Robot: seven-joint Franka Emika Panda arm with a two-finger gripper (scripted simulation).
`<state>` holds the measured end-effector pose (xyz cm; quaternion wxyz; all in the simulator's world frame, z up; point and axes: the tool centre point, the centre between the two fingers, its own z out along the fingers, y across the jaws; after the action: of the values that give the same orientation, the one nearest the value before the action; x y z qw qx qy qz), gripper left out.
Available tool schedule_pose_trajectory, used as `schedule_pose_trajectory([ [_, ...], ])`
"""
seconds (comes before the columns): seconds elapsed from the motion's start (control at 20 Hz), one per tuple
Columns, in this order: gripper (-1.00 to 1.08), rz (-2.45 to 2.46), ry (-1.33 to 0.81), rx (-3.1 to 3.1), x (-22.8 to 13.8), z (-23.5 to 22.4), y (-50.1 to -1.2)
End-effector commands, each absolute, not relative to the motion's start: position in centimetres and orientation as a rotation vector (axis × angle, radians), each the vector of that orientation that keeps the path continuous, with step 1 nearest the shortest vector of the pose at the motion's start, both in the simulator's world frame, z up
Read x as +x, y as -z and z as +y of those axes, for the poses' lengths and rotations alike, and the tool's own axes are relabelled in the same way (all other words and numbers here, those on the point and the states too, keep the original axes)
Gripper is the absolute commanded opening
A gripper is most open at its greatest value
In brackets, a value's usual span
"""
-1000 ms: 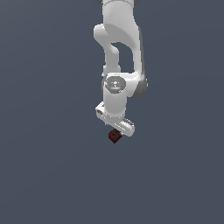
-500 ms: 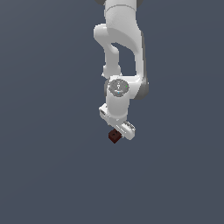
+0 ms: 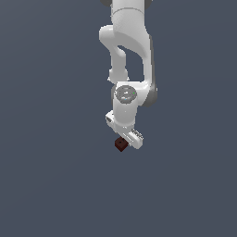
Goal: Pick up the object and move it to a goal position.
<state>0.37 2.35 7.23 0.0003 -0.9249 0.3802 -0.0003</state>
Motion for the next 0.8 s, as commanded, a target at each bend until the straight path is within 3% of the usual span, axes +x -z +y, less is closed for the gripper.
schedule_pose_trajectory([
  [0.0,1.0,1.196,-0.001,-2.905,0.3,2.3,-6.4],
  [0.55,1.0,1.2,0.0,-2.903,0.3,2.4,-2.7],
  [0.6,-1.0,1.2,0.0,-2.903,0.3,2.4,-2.7],
  [0.75,-1.0,1.2,0.0,-2.903,0.3,2.4,-2.7],
])
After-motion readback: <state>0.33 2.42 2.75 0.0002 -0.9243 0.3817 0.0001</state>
